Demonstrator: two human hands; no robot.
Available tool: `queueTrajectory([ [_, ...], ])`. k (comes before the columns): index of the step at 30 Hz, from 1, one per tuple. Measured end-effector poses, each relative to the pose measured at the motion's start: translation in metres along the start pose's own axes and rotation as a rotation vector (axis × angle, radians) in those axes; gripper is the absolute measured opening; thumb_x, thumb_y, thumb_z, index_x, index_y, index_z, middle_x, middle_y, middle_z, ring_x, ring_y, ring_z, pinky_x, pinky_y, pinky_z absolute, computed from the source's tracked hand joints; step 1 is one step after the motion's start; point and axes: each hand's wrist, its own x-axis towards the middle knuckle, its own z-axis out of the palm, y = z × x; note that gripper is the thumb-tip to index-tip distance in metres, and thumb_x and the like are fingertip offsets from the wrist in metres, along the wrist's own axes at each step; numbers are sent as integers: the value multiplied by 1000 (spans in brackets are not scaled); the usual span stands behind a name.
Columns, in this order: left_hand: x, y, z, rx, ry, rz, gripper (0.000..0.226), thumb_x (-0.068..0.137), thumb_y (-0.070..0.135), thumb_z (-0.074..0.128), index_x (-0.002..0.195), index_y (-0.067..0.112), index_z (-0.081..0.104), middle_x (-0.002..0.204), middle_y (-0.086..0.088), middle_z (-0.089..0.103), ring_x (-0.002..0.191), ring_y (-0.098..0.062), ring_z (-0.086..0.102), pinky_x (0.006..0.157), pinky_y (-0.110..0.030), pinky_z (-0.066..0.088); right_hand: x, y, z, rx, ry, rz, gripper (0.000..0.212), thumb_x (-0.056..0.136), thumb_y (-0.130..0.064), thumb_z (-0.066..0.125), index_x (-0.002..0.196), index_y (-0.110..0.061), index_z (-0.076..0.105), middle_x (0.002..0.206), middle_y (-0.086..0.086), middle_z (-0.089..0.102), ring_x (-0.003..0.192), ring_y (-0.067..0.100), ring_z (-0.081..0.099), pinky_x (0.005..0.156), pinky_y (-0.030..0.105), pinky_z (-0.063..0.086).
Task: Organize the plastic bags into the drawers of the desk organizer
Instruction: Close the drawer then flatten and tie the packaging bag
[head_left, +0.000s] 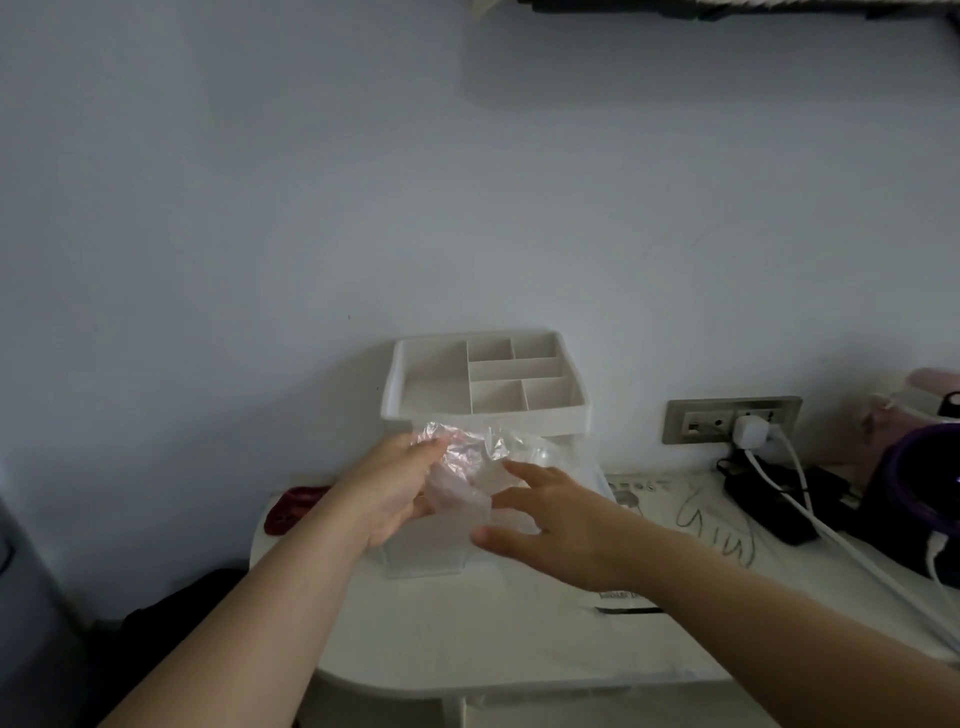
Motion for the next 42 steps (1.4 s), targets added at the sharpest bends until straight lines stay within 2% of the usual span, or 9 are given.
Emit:
queueTrajectory([
  [4,5,-1,-9,460,167,245,21,96,17,50,108,13,67,96,-9,69,84,-29,67,83,-45,55,17,0,-5,-36,-70,24,66,88,-71,22,132,-32,52,157,2,21,145,17,8,113,40,14],
  [9,1,-1,-19,805,451,570,39,89,10,58,127,17,55,119,-1,55,101,-20,59,86,-28,44,39,2,-11,-156,-183,31,60,98,-56,19,126,-19,56,152,4,33,146,18,6,116,43,12],
  [12,-5,5,-8,975,254,821,30,89,5,56,116,16,64,115,0,58,101,-16,59,89,-27,43,45,-1,-13,-210,-183,48,39,96,-53,32,107,-29,61,151,8,31,145,23,13,114,47,18],
  [15,0,4,4,1134,-73,656,35,95,8,50,127,19,59,128,1,57,118,-16,53,98,-20,36,47,-5,-15,-232,-143,17,48,90,-44,52,134,-25,48,151,3,30,138,23,27,112,40,27],
  [17,8,2,7,1230,-190,472,41,95,12,50,134,24,51,138,2,50,125,-18,48,104,-28,36,45,-6,-20,-247,-143,7,58,90,-39,58,142,-21,40,152,0,30,138,21,30,113,35,26],
  [25,33,-3,23,1519,-313,54,52,94,31,53,143,25,34,149,-5,31,131,-28,37,108,-39,33,51,-9,-24,-259,-234,105,47,90,-50,51,125,-19,55,124,3,56,117,24,50,92,30,36],
  [33,43,-4,28,1594,-321,12,42,95,30,51,134,15,49,136,-10,48,121,-27,46,100,-34,38,69,11,-12,-318,-222,167,34,94,-25,53,123,-9,57,122,10,58,112,25,53,96,29,39],
  [39,29,-2,22,1462,-200,104,56,85,47,62,128,11,52,130,-10,52,112,-26,54,93,-34,45,61,16,-10,-302,-133,178,41,91,-23,59,127,-5,53,129,14,53,125,30,45,105,34,37],
  [42,27,-1,25,1487,-205,114,54,86,34,65,133,14,47,134,-8,50,116,-26,53,91,-31,44,63,14,-7,-310,-92,198,48,90,-26,61,132,-7,48,136,12,48,129,28,42,106,33,37],
])
